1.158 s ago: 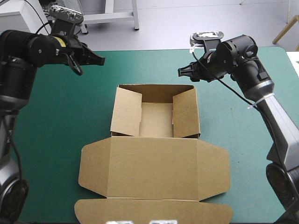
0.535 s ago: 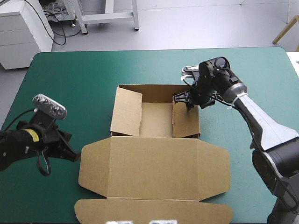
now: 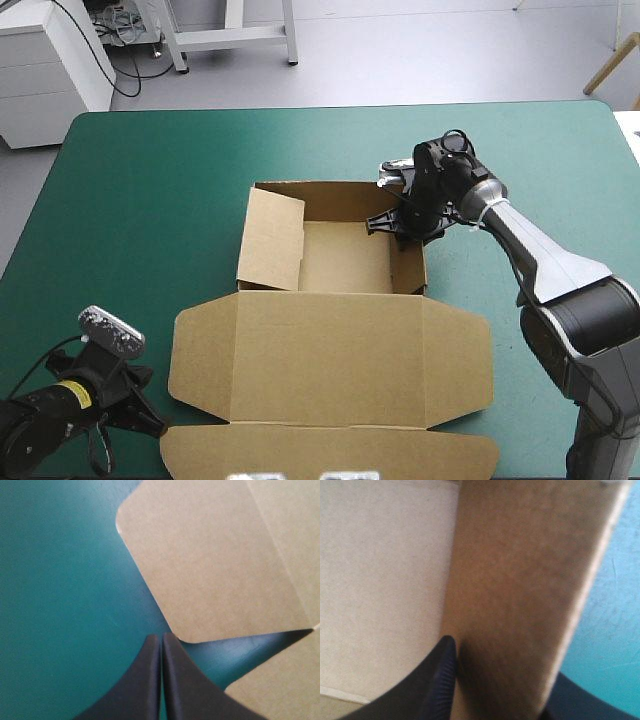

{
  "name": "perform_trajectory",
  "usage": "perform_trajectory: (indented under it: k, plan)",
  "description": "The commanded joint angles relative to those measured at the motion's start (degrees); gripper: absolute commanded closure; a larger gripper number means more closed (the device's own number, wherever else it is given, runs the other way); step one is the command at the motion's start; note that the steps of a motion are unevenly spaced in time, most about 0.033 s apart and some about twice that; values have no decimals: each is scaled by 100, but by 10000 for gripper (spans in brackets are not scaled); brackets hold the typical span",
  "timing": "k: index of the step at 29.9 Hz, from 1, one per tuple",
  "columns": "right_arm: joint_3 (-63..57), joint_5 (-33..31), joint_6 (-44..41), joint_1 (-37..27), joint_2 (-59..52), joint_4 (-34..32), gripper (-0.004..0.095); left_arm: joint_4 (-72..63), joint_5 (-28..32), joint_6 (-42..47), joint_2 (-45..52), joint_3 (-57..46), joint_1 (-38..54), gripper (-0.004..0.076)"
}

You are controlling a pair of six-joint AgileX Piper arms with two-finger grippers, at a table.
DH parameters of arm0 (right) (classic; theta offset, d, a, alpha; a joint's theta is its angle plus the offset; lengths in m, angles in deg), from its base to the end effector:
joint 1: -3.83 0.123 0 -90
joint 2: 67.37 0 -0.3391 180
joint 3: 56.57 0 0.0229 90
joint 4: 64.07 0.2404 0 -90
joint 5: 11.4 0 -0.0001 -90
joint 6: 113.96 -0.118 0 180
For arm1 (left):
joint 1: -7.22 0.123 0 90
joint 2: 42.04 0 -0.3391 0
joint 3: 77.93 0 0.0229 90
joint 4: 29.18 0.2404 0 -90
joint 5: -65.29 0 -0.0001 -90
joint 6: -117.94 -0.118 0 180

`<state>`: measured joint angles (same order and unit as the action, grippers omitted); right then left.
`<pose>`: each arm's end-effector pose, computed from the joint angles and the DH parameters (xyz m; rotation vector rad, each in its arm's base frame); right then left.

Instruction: Fold the box

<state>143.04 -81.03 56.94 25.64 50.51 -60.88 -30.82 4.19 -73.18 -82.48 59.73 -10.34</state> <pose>0.3918 0.1634 0.2956 -0.3060 2.9323 0.1604 0.0439 -0.0170 0.3006 0.6154 2.4360 -0.0831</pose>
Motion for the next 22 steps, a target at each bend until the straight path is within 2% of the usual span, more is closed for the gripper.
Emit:
perform_trajectory:
  k: [1,2,7,11,15,22]
  plan:
    - [126,69,159,-36,-298,-20,865,-77,379,17,215,-258,-6,734]
    - [126,69,169,-36,-298,-20,934,-77,436,17,245,-361,-6,734]
    - [126,69,169,-66,-322,-361,927,-65,509,76,420,-718,-6,734]
    - [140,69,303,-465,-423,-319,927,-56,472,76,523,-704,-6,734]
    - [140,69,553,-1310,-642,-389,927,-56,422,76,608,-704,-6,734]
    - [152,69,795,-3296,-884,-842,928,-16,300,53,619,-738,-6,734]
